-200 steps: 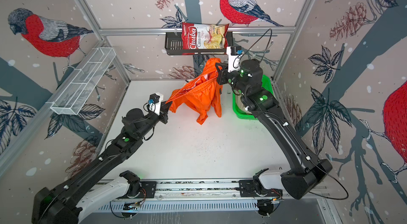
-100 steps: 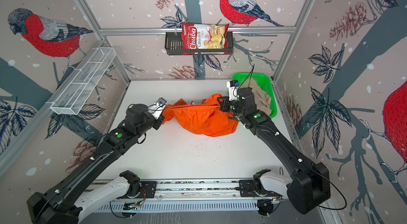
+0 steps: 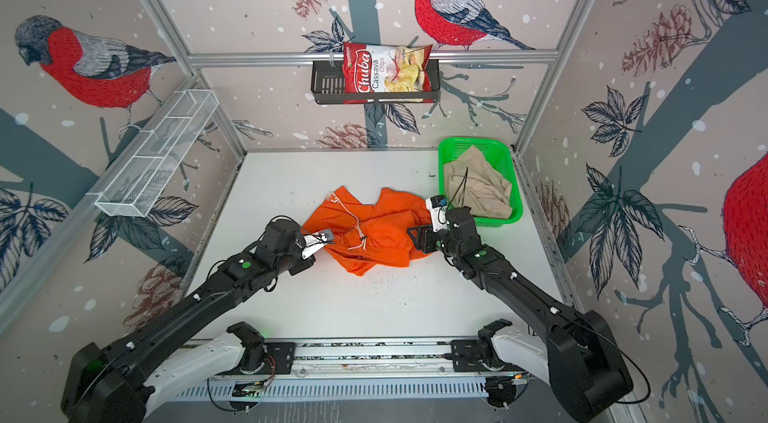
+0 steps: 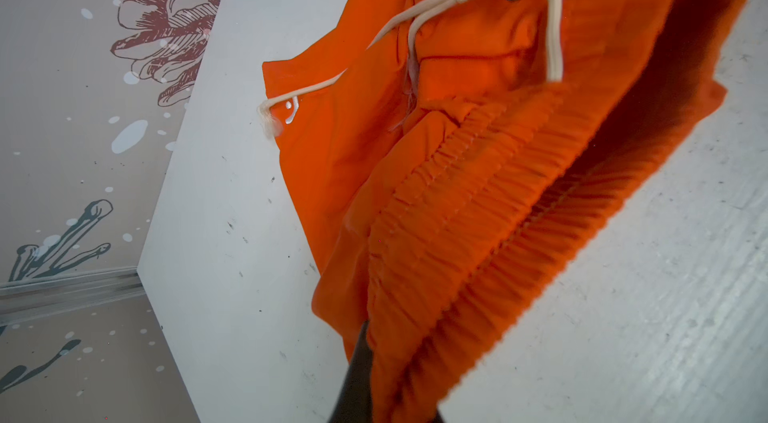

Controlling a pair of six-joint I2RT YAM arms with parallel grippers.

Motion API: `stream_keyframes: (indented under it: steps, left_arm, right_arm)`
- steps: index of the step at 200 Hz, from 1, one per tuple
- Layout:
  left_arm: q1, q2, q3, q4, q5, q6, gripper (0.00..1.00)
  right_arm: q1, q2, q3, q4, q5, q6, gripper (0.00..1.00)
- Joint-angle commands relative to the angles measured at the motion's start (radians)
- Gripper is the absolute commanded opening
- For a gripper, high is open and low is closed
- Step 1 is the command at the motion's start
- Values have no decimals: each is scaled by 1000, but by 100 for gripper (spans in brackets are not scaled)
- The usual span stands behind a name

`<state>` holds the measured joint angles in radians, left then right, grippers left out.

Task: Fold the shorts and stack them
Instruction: 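Lay the shorts flat and grip the waistband ends with both grippers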

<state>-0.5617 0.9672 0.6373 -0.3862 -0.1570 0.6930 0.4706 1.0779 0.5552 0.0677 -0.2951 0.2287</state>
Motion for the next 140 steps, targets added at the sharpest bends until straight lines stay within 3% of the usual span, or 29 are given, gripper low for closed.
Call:
stream_keyframes:
  steps: [1,35,56,77,92,140]
  left_arm:
    - [-6,-1,-4,4,22,31,0]
    - [-7,-16,-19,16,23,31,0]
    - [-9,-21,-19,25,34,18,0]
    - [-9,-16,-19,27,22,19,0]
    - [-8,-12,-15,20,20,16,0]
    - [-8,-21,-21,21,26,10,0]
  right_arm:
    - [9,-82,6,23,29,-163,87]
    - [127,-183,-1,9,215,-379,87]
    - [257,-142,21,-103,305,-525,86]
    - [364,-67,34,-194,405,-586,84]
    - [368,-14,69,-216,434,-445,82]
    - [194,84,74,-182,71,131,82]
